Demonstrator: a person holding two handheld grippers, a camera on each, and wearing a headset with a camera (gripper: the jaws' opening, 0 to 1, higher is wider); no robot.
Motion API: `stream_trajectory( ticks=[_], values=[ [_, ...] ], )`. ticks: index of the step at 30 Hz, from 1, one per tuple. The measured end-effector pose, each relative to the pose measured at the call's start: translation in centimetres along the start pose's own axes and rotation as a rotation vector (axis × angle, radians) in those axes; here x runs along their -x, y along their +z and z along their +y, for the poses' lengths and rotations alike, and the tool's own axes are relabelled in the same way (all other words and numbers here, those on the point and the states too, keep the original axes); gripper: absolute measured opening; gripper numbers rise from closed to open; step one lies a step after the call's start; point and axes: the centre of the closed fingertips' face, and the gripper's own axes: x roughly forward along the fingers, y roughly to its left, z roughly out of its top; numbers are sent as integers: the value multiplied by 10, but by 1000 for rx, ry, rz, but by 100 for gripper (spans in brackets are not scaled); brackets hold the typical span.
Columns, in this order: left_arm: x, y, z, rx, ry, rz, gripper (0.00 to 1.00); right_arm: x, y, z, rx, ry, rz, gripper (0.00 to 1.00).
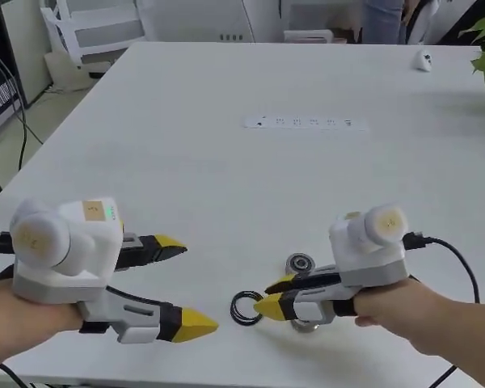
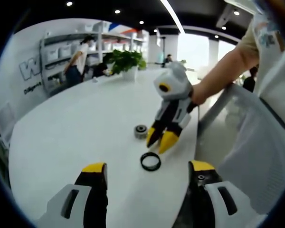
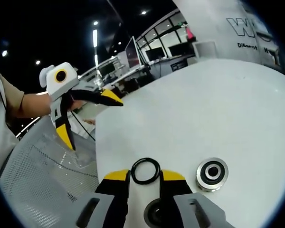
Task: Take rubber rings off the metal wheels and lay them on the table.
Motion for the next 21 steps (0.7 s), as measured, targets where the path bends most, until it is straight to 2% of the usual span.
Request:
stream_trajectory(
  ticks=[5, 11, 16, 21],
  values=[
    [1, 4, -1, -5, 1, -2, 71, 7, 10, -1, 4, -14, -35, 28],
    [1, 11, -1, -14, 3, -6, 71, 16, 18, 1, 32, -25, -53, 33],
    [3, 18, 0, -18, 8, -18, 73, 29, 30, -1, 50, -49, -101, 43],
    [4, 22, -1, -21, 7, -19, 74, 44, 39, -1, 68, -71, -134, 48]
  ],
)
